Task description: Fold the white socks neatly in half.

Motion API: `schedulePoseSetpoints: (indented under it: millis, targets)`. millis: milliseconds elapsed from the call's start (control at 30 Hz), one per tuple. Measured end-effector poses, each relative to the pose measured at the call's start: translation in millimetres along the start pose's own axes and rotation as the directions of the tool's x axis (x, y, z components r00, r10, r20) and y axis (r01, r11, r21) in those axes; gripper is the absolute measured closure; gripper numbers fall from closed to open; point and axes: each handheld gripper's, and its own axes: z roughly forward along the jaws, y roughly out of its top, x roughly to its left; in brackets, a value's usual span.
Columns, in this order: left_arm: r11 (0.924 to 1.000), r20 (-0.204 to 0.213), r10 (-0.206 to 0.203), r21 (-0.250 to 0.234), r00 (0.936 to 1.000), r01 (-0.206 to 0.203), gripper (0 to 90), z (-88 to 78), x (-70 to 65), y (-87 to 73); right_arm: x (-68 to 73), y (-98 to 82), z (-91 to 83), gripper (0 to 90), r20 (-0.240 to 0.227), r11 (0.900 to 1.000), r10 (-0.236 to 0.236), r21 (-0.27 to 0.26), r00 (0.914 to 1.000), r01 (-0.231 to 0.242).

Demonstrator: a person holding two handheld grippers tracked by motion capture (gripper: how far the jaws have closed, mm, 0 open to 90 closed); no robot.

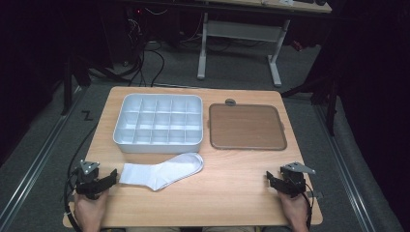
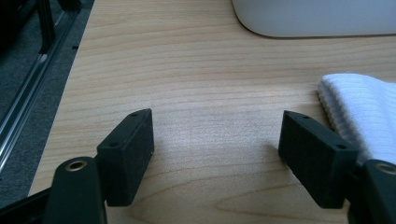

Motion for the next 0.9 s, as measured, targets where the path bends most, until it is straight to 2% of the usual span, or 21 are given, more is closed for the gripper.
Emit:
schedulePoseSetpoints:
  millis: [367,467,700,767,900]
  targets:
    - [1.0000,0.003,0.001,0.002,1.0000,-0.001,25.8,0.4,-0.3,0.0,0.1,0.2,0.2,38.5,-0.008,1.000,-0.006,-0.002,1.0000,0.006]
    - [1.0000,0.018,-0.002,0.006,0.9998,0.002,26.1,-1.2,-1.1,-0.5,0.6,0.0,0.0,41.2,-0.003,1.000,-0.012,-0.007,0.9999,0.012]
    - [0.9960,0.052,-0.089,-0.002,0.9947,0.089,29.1,-6.9,3.7,5.5,2.5,-1.1,-1.8,50.8,0.014,1.000,0.007,-0.013,0.9999,-0.007]
    - [0.9952,0.072,-0.098,0.007,0.9926,0.098,28.8,-9.3,3.6,5.6,3.4,-1.5,-2.3,52.6,0.016,1.000,0.006,-0.015,0.9998,-0.006]
    - [0.9959,0.088,-0.091,0.016,0.9920,0.090,30.4,-12.2,1.8,4.4,4.5,-1.8,-2.6,53.1,0.014,1.000,0.006,-0.015,0.9999,-0.006]
